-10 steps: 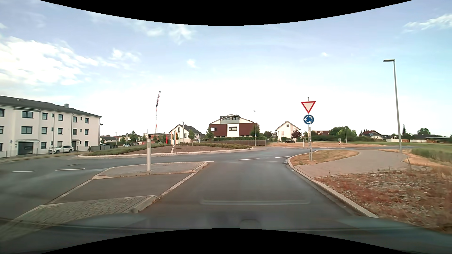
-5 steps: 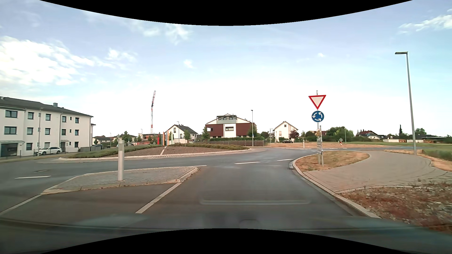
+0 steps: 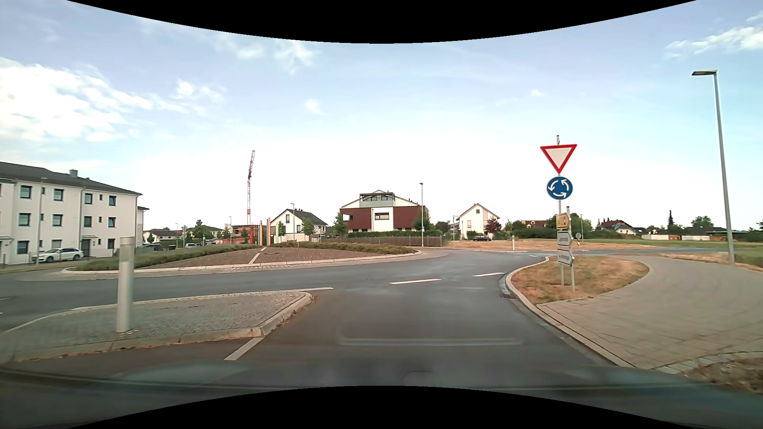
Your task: Follow the waypoints while adhering to traffic rules and regulations
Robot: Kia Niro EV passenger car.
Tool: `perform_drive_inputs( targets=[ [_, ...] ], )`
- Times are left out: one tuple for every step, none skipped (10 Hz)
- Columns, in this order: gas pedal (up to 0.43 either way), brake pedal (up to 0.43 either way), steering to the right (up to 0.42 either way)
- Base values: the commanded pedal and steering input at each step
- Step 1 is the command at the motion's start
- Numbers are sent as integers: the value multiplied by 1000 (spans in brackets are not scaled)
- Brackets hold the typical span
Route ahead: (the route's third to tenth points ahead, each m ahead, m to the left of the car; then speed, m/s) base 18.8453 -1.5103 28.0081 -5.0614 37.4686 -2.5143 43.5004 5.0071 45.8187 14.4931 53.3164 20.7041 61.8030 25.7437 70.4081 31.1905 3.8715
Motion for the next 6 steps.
perform_drive_inputs(
  targets=[
    [79,0,32],
    [118,0,33],
    [138,0,34],
    [138,0,42],
    [138,0,54],
    [138,0,60]
  ],
)
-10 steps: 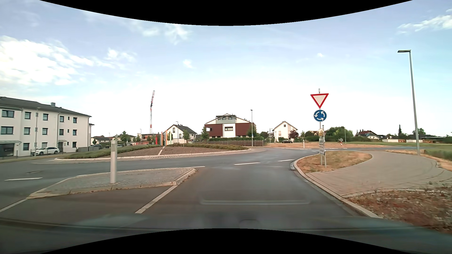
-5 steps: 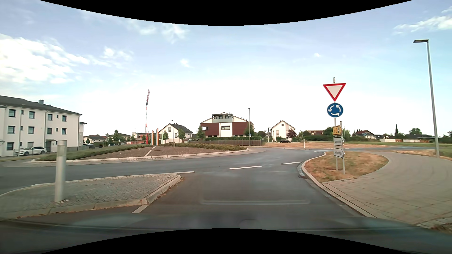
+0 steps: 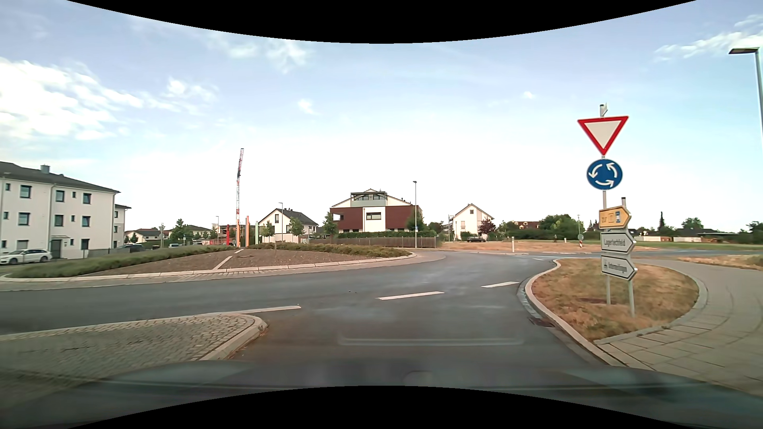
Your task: Follow the waypoints while adhering to traffic rules and regulations
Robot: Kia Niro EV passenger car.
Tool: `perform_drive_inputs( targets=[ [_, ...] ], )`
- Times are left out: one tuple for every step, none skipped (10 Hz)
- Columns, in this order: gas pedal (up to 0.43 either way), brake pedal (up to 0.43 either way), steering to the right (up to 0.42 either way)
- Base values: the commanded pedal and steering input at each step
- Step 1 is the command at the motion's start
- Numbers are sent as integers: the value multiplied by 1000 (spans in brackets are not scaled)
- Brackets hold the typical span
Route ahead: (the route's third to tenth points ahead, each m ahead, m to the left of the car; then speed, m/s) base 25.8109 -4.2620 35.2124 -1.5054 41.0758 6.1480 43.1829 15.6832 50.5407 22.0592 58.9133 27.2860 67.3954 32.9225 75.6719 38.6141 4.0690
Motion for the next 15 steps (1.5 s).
perform_drive_inputs(
  targets=[
    [138,0,65],
    [138,0,72],
    [138,0,81],
    [138,0,86],
    [138,0,88],
    [138,0,95],
    [138,0,104],
    [138,0,116],
    [138,0,123],
    [138,0,128],
    [138,0,129],
    [138,0,129],
    [138,0,131],
    [150,0,134],
    [150,0,136]
  ],
)
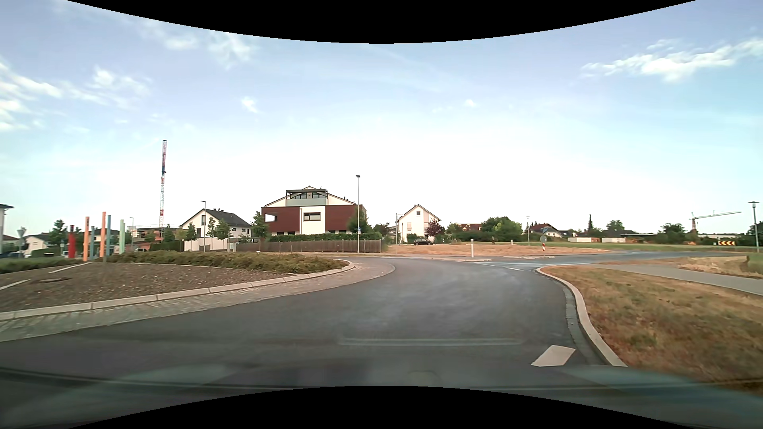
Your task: Follow the waypoints while adhering to traffic rules and regulations
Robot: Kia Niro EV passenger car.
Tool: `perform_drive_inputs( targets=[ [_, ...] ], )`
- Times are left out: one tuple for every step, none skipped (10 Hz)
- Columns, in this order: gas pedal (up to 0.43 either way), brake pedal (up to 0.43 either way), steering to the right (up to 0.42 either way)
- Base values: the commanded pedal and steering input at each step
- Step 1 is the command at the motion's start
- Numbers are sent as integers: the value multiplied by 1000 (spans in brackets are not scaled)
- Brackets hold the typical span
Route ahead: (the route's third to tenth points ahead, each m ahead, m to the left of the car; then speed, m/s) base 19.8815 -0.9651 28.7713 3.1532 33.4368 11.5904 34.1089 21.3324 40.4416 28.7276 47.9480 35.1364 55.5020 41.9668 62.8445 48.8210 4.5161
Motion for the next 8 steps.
perform_drive_inputs(
  targets=[
    [150,0,138],
    [150,0,138],
    [150,0,138],
    [150,0,138],
    [150,0,138],
    [150,0,138],
    [150,0,138],
    [150,0,136]
  ],
)
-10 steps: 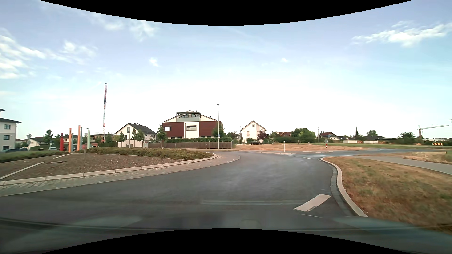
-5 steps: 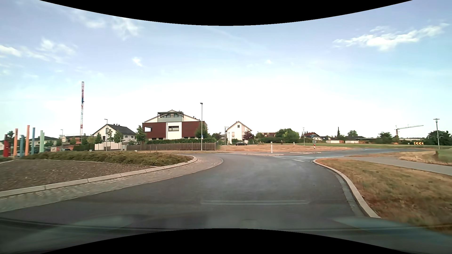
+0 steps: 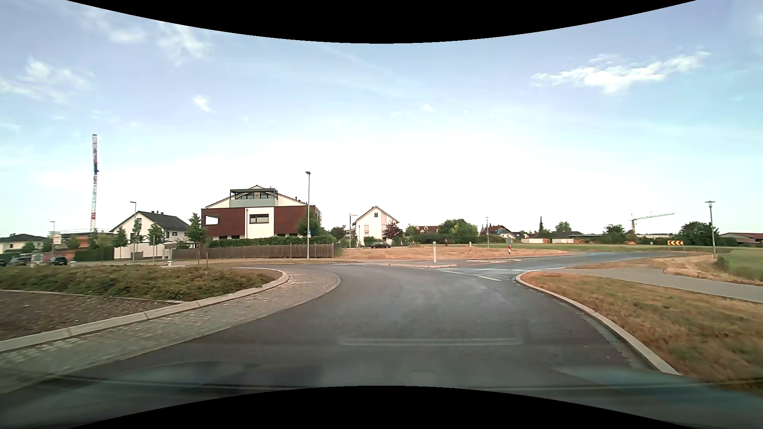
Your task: Follow the waypoints while adhering to traffic rules and regulations
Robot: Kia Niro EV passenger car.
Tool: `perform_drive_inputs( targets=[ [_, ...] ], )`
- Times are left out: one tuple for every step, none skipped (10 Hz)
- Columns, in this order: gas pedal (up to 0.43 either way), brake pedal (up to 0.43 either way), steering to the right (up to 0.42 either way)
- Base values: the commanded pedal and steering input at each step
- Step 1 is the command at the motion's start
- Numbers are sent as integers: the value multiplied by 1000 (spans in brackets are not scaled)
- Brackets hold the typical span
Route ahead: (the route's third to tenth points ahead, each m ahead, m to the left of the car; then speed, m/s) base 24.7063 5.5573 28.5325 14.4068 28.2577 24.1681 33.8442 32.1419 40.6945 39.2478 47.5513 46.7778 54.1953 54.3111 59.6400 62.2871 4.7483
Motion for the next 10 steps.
perform_drive_inputs(
  targets=[
    [157,0,135],
    [157,0,132],
    [157,0,123],
    [157,0,117],
    [157,0,103],
    [157,0,87],
    [157,0,76],
    [157,0,63],
    [157,0,44],
    [150,0,22]
  ],
)
